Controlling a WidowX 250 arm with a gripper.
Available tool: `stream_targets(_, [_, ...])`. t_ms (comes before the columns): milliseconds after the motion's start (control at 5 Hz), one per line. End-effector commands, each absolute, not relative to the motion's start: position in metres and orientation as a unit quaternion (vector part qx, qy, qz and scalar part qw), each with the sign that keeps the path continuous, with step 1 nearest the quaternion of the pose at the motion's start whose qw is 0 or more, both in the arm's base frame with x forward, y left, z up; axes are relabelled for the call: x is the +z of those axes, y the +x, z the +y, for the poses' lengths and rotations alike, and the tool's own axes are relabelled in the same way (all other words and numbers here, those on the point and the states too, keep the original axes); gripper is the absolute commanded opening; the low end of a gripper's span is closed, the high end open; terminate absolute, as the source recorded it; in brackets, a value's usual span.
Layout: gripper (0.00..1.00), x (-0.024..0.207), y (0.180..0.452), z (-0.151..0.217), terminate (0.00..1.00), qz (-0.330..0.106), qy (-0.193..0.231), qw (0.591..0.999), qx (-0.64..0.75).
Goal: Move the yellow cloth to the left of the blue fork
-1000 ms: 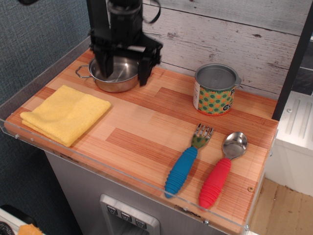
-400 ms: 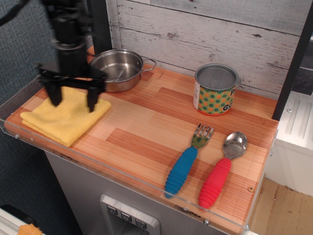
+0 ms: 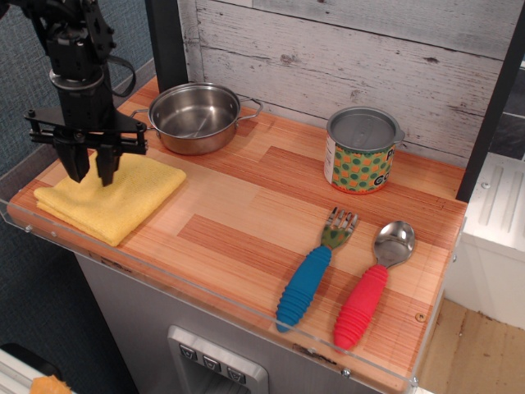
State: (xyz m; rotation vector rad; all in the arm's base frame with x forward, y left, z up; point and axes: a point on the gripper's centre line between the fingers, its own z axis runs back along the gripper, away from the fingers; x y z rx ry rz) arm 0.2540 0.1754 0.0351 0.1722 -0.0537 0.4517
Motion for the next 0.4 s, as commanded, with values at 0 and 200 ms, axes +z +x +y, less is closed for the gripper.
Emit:
stream_targets(0, [0.00,0.0355,0.2624,0.1848,0.00,-0.050,0.108,0.969,0.217])
stream_targets(200, [0.00,0.0330,0.2664,0.1799,0.00,-0.044,0.103,0.970,0.216])
